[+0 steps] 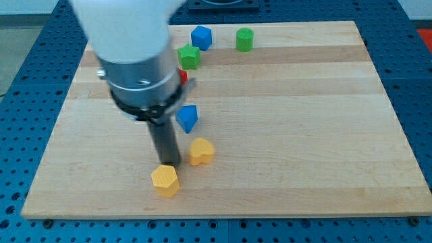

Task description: Push the yellow heart up a bit

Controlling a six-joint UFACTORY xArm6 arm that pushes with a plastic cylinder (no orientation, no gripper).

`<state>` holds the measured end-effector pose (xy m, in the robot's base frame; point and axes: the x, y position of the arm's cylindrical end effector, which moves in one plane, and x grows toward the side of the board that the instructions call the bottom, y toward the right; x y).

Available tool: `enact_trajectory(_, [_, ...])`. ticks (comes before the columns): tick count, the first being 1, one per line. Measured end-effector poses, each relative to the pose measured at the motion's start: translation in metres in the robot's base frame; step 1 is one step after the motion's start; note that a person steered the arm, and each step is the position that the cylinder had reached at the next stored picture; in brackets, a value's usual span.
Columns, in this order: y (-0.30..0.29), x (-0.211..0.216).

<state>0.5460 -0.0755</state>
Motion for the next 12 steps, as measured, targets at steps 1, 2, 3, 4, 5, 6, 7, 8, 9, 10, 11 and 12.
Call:
enact_trajectory(1, [-0.011,-0.018])
enact_trajectory(2, [-0.069,-0.014])
enact_trajectory(3, [-0.074,0.058])
enact_trajectory(4, [-0.054,0.073])
enact_trajectory(5, [-0.018,0.058])
enact_trajectory(6, [0.010,0.059])
enact_trajectory(7, [0.072,0.069])
enact_trajectory(8, [0.100,0.043])
enact_trajectory(9, [0.132,0.002])
enact_trajectory(10, [0.124,-0.056])
enact_trajectory(11, [0.056,-0.056])
enact_trajectory(12, [0.053,-0.021])
